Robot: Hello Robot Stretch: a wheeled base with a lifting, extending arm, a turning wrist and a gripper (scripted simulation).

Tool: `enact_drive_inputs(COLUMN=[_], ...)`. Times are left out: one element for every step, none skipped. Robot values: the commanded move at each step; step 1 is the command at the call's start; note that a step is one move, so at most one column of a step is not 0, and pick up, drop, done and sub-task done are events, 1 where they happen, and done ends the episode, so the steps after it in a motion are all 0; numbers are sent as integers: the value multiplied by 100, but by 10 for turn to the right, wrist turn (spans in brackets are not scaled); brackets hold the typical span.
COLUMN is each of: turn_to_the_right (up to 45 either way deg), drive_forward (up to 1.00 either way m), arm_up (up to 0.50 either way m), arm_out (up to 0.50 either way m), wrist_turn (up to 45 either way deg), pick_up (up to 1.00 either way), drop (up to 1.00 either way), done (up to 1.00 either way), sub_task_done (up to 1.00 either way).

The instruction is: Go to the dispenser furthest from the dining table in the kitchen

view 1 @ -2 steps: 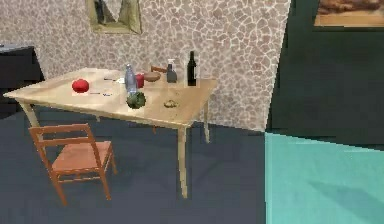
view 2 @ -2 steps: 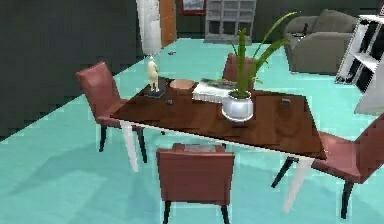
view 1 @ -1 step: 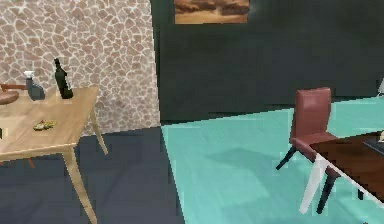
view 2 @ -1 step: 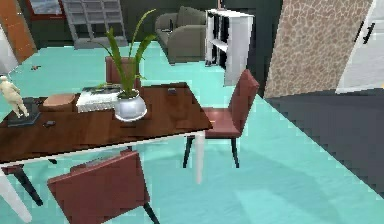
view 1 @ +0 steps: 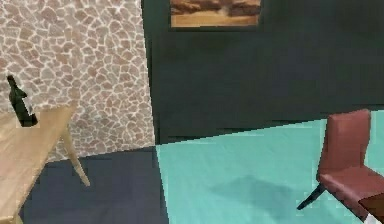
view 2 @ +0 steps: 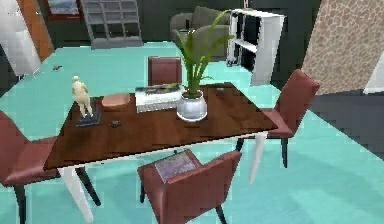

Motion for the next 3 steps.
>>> enact_drive_inputs(turn_to_the_right=[60, 0, -330], drive_forward=[0, 25, 0], arm_up=[0, 0, 0], arm_out=[0, 0, 0], wrist_turn=[0, 0, 0], pick_up=[0, 0, 0], drop=[0, 0, 0], done=[0, 0, 0], sub_task_done=[0, 0, 0])
